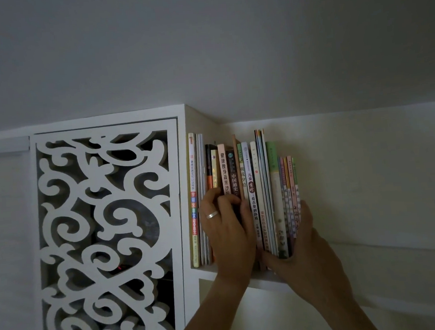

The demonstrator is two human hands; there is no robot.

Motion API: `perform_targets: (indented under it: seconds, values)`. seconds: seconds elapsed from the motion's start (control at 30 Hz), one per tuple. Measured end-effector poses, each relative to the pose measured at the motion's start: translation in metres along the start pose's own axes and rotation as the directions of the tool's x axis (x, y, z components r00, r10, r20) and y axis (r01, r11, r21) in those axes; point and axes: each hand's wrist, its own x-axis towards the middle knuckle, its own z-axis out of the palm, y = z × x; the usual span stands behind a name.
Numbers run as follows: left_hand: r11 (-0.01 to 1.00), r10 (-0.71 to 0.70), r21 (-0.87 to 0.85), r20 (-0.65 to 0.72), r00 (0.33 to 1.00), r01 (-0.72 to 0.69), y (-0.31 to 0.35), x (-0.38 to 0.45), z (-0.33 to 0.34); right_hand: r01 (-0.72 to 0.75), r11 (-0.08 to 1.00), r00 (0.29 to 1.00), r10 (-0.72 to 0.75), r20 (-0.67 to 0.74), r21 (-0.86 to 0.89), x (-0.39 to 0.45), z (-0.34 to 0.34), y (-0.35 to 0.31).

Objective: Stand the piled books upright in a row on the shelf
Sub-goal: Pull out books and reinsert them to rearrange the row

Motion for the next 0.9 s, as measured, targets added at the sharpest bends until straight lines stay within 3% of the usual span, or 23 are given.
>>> perform_targets:
  seconds: [0.27, 0.53, 0.73, 0.8, 0.9]
  values:
    - [1.000, 0.008, 0.029, -0.005, 1.000, -0.008, -0.003, -0.001, -0.002, 0.038, 0.993, 0.999, -0.041, -0.027, -0.114, -0.007, -0.003, -0.012]
    - [0.985, -0.125, 0.128, 0.074, 0.989, 0.115, 0.017, 0.004, -0.005, 0.004, 0.992, 0.997, -0.013, -0.075, -0.128, -0.005, 0.003, -0.013]
    - [0.982, -0.186, 0.036, 0.059, 0.981, 0.184, 0.051, 0.000, -0.002, 0.047, 0.989, 0.982, -0.072, -0.177, -0.138, -0.006, -0.003, -0.009]
    - [0.982, -0.188, 0.013, 0.082, 0.979, 0.187, 0.055, -0.003, -0.002, 0.064, 0.984, 0.983, -0.091, -0.160, -0.163, -0.004, -0.006, -0.005]
    - [0.984, -0.155, 0.114, 0.179, 0.972, 0.136, 0.055, -0.007, 0.000, 0.084, 0.984, 0.989, -0.101, -0.105, -0.155, -0.004, -0.008, -0.002]
